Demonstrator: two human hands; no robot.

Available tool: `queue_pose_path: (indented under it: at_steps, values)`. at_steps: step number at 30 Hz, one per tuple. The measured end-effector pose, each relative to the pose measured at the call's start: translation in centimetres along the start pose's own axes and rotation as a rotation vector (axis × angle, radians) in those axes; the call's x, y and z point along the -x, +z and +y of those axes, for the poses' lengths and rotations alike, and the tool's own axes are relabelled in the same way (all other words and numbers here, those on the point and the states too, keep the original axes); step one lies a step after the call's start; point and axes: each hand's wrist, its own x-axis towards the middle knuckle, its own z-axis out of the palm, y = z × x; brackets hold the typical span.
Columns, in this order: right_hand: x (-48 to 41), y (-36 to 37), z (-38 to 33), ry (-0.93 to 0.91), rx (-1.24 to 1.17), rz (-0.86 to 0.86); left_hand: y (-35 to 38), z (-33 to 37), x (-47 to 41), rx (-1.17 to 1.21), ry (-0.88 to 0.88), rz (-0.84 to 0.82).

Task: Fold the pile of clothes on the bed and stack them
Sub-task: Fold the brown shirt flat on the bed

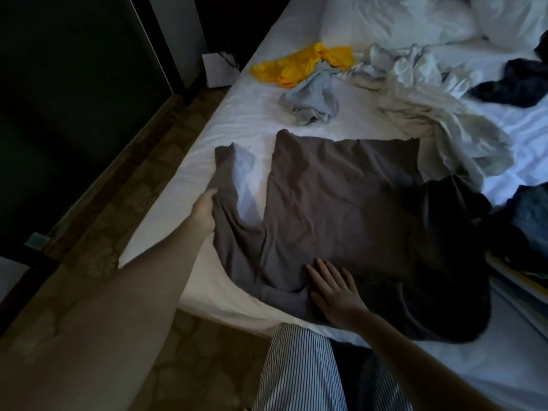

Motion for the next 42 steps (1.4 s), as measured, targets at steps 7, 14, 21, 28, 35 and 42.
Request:
queue_pose_path:
  at_steps: [7, 14, 21, 28, 35, 42]
  values:
    - [-0.3, -0.9, -0.1, 0.027, -0.051, -0.124, 7.9, 1.7, 2.5, -0.165, 0.204, -0.113]
    - [0.6, -3.6, 1.9, 0.218, -1.613, 0.047, 17.3, -10.3, 7.0, -1.744, 0.657, -0.741]
    - [-0.3, -3.4, 2.9, 0.334, -2.049, 0.244, 17.2, -13.9, 5.9, -1.085, 0.265, -0.61]
    - [-4.0, -5.5, 2.6, 0.604, -1.825, 0.23, 16.6, -8.1, 2.6, 0.034, -0.187, -0.156]
    - [-3.3, -4.7, 4.4, 0.633, -1.889, 0.064, 22.4, -3.5, 2.0, 0.282, -0.013, -0.163]
    - [-3.0, -5.0, 4.9, 0.688, -1.991, 0.018, 26.3, -5.8, 5.6, -0.87, 0.24, -0.649]
